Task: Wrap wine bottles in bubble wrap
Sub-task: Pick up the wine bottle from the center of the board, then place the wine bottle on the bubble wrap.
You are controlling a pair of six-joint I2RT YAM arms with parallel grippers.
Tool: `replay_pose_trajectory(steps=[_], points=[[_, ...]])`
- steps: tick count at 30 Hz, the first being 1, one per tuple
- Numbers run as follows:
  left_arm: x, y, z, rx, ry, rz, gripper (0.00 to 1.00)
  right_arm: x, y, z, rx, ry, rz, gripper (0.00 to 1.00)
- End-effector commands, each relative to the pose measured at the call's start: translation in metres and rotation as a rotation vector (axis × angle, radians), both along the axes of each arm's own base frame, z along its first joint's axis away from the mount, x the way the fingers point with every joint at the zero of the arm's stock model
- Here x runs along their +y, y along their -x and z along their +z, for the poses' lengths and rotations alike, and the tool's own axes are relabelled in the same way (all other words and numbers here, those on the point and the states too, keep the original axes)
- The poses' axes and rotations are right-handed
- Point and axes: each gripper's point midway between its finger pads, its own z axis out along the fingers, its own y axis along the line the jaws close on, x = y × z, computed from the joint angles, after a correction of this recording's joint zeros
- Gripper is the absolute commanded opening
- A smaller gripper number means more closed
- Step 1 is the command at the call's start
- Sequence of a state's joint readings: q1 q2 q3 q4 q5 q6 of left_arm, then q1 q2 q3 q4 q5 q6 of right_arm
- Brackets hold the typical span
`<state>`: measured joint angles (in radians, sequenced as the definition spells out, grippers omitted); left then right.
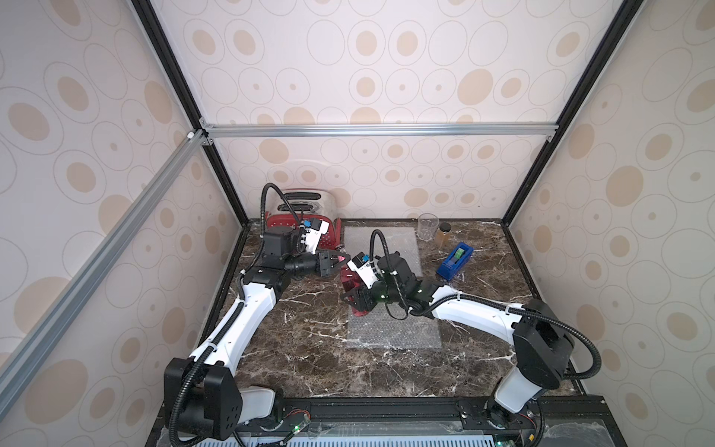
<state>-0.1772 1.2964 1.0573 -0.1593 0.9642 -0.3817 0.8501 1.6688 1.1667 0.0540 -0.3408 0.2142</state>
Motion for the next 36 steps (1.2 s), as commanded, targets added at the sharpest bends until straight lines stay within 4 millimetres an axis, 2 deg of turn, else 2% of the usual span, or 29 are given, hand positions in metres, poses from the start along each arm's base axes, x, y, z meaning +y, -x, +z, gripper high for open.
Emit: replay_pose_trajectory(steps=[1,2,3,4,6,10,14,16,19,23,28,32,36], points=[[-0.006,0.005,0.032,-0.088,0.045,-0.04,0.18,-0.003,-0.006,0.0,0.022,0.01,-0.026,0.14],[-0.005,0.004,0.03,-0.083,0.036,-0.028,0.42,-0.006,-0.005,-0.002,0.035,0.018,-0.042,0.07],[-0.004,0.004,0.028,-0.078,0.029,-0.021,0.57,-0.01,-0.006,-0.003,0.047,0.024,-0.067,0.02],[-0.003,0.004,0.026,-0.073,0.019,-0.013,0.67,-0.016,-0.006,-0.007,0.069,0.036,-0.096,0.0],[0.0,0.008,0.024,-0.075,-0.005,-0.011,0.8,-0.029,-0.006,-0.014,0.119,0.057,-0.154,0.0],[0.009,0.01,0.008,-0.044,-0.077,0.045,0.95,-0.069,-0.001,-0.038,0.226,0.172,-0.329,0.0],[0.025,0.005,-0.024,0.081,-0.159,0.156,0.97,-0.115,0.008,-0.069,0.378,0.335,-0.54,0.0],[0.033,0.004,-0.048,0.168,-0.202,0.207,0.95,-0.131,0.013,-0.082,0.461,0.41,-0.619,0.02],[0.037,0.004,-0.084,0.3,-0.225,0.244,0.89,-0.145,0.013,-0.095,0.532,0.495,-0.704,0.03],[0.03,0.006,-0.124,0.423,-0.217,0.247,0.78,-0.144,0.006,-0.106,0.578,0.544,-0.735,0.04],[0.018,0.018,-0.16,0.48,-0.309,0.209,0.76,-0.136,-0.001,-0.121,0.637,0.587,-0.718,0.06],[0.014,0.02,-0.186,0.563,-0.338,0.216,0.73,-0.13,-0.005,-0.125,0.647,0.588,-0.712,0.08],[0.005,0.021,-0.205,0.635,-0.36,0.208,0.68,-0.134,-0.007,-0.132,0.652,0.613,-0.725,0.09]])
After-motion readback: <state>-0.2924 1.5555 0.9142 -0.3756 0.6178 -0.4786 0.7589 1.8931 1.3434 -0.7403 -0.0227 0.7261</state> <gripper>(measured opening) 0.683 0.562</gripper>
